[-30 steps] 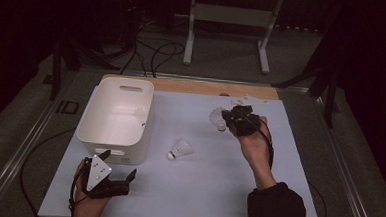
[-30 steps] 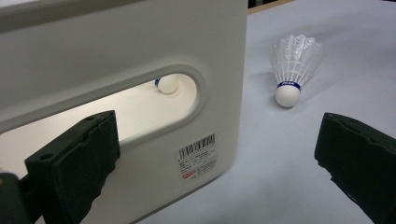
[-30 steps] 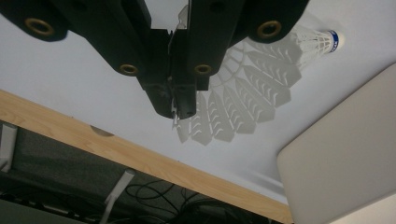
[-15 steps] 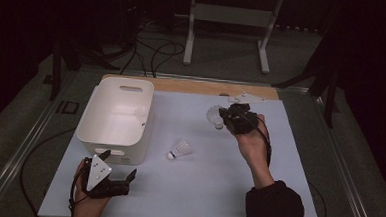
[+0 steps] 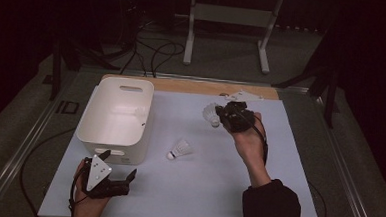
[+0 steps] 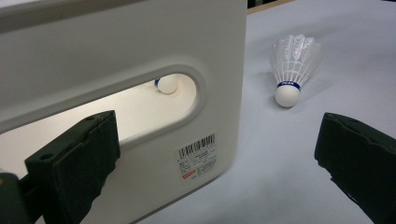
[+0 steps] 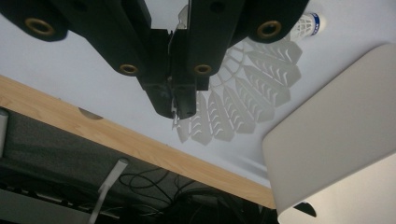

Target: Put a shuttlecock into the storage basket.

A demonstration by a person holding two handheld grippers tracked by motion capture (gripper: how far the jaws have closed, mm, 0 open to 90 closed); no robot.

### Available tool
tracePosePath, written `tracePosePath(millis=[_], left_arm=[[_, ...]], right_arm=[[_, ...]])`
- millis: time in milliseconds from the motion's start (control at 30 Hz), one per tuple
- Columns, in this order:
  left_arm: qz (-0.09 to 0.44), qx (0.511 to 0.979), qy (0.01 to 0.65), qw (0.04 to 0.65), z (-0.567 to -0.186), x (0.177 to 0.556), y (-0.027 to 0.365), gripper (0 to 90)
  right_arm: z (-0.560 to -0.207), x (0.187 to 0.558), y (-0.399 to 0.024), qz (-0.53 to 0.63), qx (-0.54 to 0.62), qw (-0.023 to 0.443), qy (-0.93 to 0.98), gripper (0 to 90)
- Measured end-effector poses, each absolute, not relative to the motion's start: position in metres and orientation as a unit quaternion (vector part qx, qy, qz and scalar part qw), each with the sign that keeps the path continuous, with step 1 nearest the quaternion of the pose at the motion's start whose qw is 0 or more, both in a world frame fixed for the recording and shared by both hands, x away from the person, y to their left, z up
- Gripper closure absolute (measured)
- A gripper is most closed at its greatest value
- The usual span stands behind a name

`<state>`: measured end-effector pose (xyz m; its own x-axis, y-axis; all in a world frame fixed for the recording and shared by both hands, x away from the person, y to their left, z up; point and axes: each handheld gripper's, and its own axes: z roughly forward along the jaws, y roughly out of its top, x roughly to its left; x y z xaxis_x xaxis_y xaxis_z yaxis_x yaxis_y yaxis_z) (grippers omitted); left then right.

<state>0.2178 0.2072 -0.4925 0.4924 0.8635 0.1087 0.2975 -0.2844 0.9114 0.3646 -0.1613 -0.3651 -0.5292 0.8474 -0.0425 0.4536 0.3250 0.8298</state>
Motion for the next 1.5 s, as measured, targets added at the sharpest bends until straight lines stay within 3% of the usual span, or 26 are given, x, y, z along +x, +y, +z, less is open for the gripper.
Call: tracePosePath(millis=[1500], left_arm=[[0.314,0.738,0.393,0.45,-0.492,0.218,0.208,0.6]], right_arm=[[-0.348,0.369,-0.13,0.417,0.397,0.244,0.78,88.8]])
